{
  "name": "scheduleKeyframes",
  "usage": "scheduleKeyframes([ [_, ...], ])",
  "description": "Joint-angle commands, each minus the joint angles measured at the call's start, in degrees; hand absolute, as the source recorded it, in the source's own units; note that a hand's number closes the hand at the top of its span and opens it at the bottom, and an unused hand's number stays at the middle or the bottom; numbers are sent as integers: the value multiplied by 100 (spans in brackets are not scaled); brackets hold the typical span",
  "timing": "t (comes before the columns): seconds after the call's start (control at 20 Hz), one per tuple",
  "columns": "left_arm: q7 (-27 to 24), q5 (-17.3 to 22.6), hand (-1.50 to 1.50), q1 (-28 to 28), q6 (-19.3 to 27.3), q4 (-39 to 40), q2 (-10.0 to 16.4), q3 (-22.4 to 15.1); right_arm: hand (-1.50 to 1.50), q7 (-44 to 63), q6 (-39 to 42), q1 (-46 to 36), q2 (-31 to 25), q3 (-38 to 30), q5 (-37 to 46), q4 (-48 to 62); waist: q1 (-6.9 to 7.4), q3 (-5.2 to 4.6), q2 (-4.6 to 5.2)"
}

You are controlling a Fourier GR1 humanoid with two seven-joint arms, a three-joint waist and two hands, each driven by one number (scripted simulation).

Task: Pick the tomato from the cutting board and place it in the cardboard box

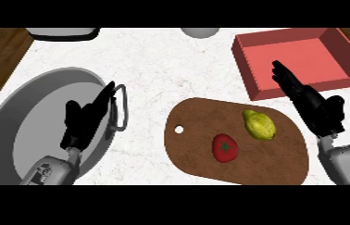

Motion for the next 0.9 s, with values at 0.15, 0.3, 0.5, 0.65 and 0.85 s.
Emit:
scheduleKeyframes([
  [0.15, -871, -619, 0, -238, -109, -610, 630, 239, -150, -168, -103, -619, -259, -860, -409, -1174, -276, -175, -55],
  [0.3, -1091, -703, 0, -390, -249, -769, 814, 278, -150, 54, 203, -639, -1589, -835, 633, -1448, -427, -204, -99],
  [0.5, -1481, -587, 0, -159, -716, -808, 1049, 586, -150, -834, 206, 799, -1171, -1413, 345, -2243, -288, -167, 22],
  [0.65, -1448, -918, 0, -315, -378, -700, 570, 267, -150, -1532, 414, 929, -1315, -1105, 1101, -2307, -288, -165, 37],
  [0.85, -1744, -822, 0, -64, -636, -618, 739, 472, -150, -1749, 511, 1158, -1682, -1039, 1802, -2793, -267, -171, 33],
])
